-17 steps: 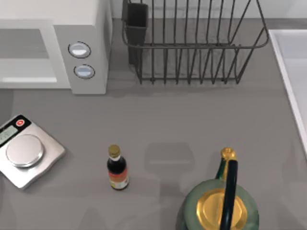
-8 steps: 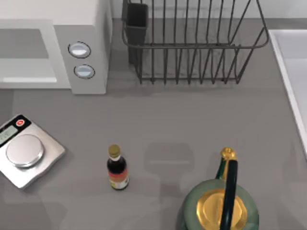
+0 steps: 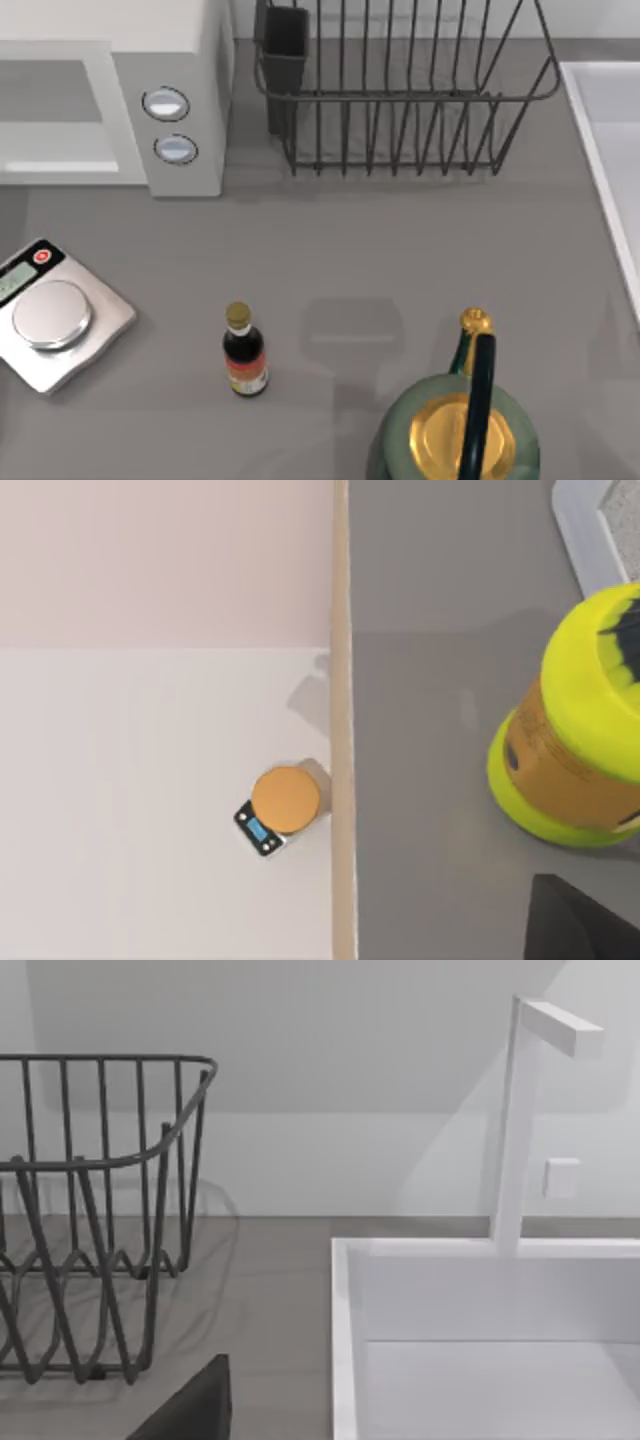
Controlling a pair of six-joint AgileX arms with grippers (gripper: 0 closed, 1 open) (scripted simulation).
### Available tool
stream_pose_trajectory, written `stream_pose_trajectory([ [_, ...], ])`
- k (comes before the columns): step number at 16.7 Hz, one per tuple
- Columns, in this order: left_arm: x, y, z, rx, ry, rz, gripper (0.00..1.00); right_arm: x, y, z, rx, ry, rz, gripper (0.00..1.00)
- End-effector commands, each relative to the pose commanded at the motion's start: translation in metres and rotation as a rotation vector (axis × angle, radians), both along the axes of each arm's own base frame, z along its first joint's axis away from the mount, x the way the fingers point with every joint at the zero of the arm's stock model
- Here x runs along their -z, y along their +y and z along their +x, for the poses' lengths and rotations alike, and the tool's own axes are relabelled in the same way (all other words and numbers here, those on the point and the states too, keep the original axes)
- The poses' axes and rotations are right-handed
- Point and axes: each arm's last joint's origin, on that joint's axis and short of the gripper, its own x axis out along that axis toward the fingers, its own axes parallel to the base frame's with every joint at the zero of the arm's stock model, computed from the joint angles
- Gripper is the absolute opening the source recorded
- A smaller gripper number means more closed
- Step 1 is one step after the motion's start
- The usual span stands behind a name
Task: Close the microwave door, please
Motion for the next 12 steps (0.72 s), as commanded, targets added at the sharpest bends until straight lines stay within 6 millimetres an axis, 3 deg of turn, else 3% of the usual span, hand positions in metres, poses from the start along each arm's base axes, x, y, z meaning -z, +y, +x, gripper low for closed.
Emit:
stream_pose_trajectory([
  [6, 0.006, -0.001, 0.001, 0.003, 0.004, -0.002, 0.0, 0.0, 0.0, 0.0, 0.0, 0.0, 0.0, 1.0],
  [12, 0.068, 0.005, 0.003, 0.001, -0.009, 0.016, 0.0, 0.0, 0.0, 0.0, 0.0, 0.0, 0.0, 1.0],
])
